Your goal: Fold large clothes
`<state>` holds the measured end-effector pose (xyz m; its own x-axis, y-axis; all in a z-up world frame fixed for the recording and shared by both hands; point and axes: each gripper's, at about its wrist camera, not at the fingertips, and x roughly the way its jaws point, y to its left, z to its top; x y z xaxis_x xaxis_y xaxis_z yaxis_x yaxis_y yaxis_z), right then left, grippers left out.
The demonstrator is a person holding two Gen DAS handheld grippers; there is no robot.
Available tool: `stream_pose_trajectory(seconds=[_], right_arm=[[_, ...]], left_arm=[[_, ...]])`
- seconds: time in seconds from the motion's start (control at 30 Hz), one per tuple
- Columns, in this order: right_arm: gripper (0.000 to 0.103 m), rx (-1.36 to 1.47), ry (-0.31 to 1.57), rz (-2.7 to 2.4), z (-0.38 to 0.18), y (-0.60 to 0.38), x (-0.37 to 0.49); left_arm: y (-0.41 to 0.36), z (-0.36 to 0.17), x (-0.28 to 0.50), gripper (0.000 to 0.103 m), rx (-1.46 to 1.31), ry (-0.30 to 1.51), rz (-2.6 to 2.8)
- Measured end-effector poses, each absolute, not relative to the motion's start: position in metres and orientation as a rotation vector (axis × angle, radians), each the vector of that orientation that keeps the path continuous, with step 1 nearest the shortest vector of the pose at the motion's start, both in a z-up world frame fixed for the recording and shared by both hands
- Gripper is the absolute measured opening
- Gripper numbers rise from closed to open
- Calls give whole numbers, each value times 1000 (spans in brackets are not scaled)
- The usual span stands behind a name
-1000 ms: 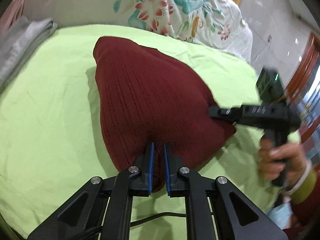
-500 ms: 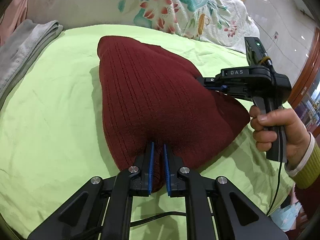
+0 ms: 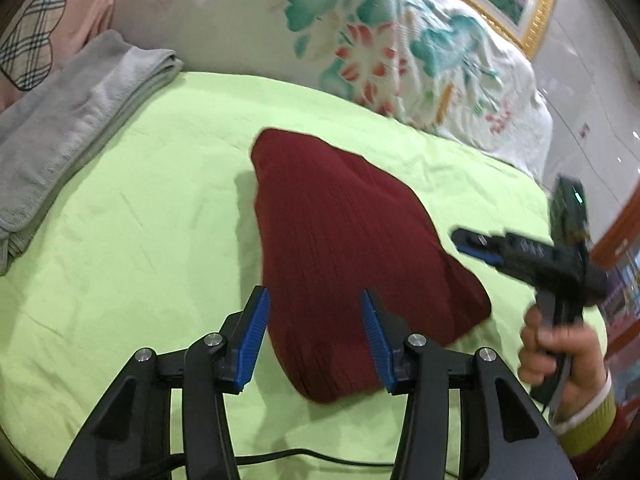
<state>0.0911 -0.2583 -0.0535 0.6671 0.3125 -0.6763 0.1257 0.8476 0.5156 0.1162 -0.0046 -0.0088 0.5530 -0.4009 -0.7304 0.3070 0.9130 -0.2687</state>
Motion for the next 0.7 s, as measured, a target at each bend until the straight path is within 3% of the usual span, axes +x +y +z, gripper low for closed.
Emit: stream_pose_trajectory(seconds=[0.13,0.27,0.3,0.33,0.37,0.43,0.63,0.7], right_arm=[[37,591,869,99,-63,-263,100],[51,632,907,90,-81,-265,119],[49,648,920,102,-87,-265,124],[27,667,928,128,-90,-263,127],[20,674,918,138,-89,-262,127],[14,619,880,107,-77,-258,119],[9,610,920,68,-95,-264,115],[15,617,911,57,-89,-268,113]], left_arm=[[-5,-13,148,50,-141,918,-360],[-6,-27,180,51,-222,976,-378],[-8,-35,189,51,-233,1008,-389],[-11,-41,193,52,-228,1024,-372],[-15,-45,196,52,-217,1032,-367],[-22,-43,192,52,-174,1013,-355],[-47,-47,187,53,-41,989,-313],[-50,-46,185,53,-12,982,-295]])
